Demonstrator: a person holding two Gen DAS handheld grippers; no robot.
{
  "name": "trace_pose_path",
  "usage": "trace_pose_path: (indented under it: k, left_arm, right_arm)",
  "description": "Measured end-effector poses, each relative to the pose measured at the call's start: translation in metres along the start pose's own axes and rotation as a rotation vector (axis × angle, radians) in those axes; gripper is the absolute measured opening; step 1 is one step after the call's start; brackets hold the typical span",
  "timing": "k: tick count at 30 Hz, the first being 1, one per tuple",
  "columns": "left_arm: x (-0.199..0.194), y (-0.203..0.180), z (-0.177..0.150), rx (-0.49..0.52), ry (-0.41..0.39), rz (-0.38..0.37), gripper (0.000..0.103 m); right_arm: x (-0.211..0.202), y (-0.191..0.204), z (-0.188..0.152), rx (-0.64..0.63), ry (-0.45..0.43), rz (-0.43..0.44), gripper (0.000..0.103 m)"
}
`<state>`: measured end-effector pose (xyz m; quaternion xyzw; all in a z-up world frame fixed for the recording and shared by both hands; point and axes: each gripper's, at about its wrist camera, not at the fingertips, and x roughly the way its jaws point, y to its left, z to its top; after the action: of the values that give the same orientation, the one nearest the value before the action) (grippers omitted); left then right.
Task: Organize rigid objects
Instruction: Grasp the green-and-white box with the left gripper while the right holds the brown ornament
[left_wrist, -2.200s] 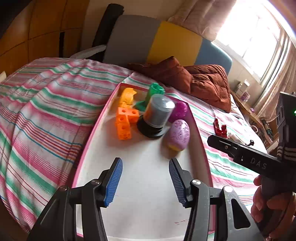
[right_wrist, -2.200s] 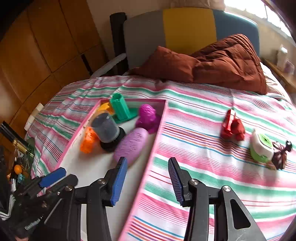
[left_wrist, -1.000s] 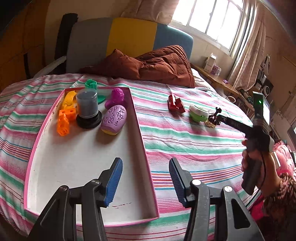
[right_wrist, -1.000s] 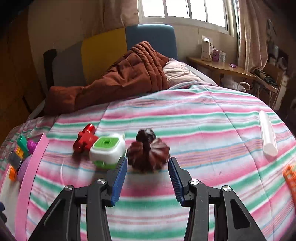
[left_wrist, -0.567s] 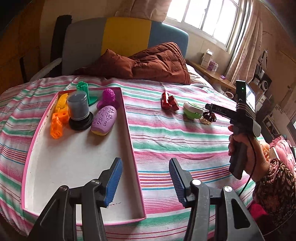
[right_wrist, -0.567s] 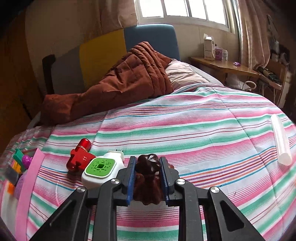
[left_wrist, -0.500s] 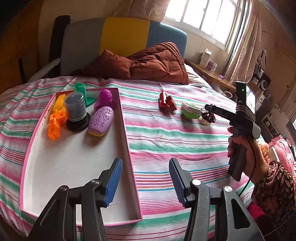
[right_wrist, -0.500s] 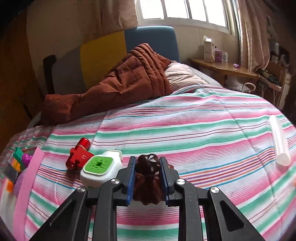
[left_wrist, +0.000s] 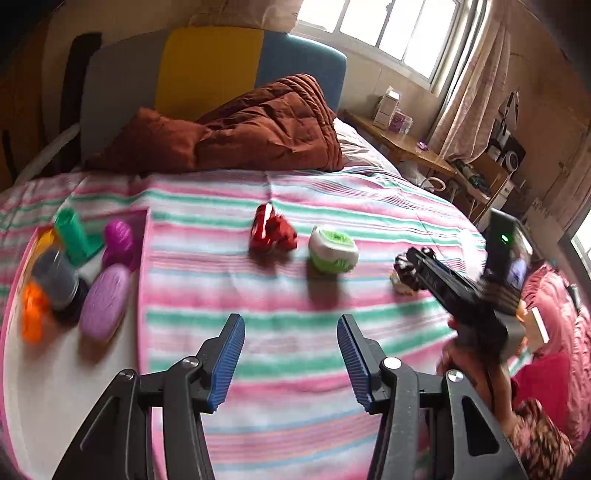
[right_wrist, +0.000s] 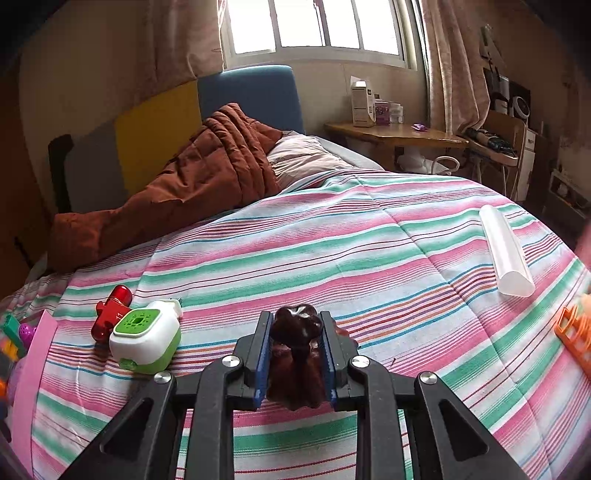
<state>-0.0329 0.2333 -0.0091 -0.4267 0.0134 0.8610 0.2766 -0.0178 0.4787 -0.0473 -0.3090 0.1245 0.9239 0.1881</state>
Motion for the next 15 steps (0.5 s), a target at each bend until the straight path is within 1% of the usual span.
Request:
trace_pose_path:
  k: [2, 3, 6, 8, 10, 11, 12, 15]
  left_arm:
    - [0.021, -0.014, 0.018, 0.038, 0.0, 0.009, 0.053]
    - [0.031, -0.019, 0.025, 0.048, 0.002, 0.026, 0.053]
    - [0.065, -0.03, 0.046, 0.064, 0.034, 0.061, 0.053]
    - [0.084, -0.035, 0.055, 0.071, 0.054, 0.071, 0.053]
    - [0.099, -0.038, 0.057, 0.107, 0.074, 0.101, 0.053]
    - [0.103, -0.039, 0.055, 0.128, 0.08, 0.117, 0.056]
    - [0.101, -0.036, 0.051, 0.132, 0.06, 0.106, 0.057]
    - [0.097, -0.027, 0.035, 0.125, 0.068, 0.092, 0.057]
  right_arm:
    - [0.0, -0.002, -0.001, 0.004, -0.003, 0.005, 0.024]
    - [-0.001, -0.003, -0.001, 0.009, -0.005, 0.009, 0.024]
    - [-0.001, -0.004, -0.002, 0.012, -0.007, 0.014, 0.024]
    - [-0.001, -0.003, -0.002, 0.008, -0.009, 0.013, 0.024]
    - [-0.001, -0.004, -0.003, 0.007, -0.01, 0.014, 0.024]
    - [-0.001, -0.004, -0.003, 0.009, -0.011, 0.015, 0.024]
    - [-0.001, -0.004, -0.003, 0.011, -0.011, 0.017, 0.024]
    - [-0.001, -0.004, -0.003, 0.012, -0.012, 0.017, 0.024]
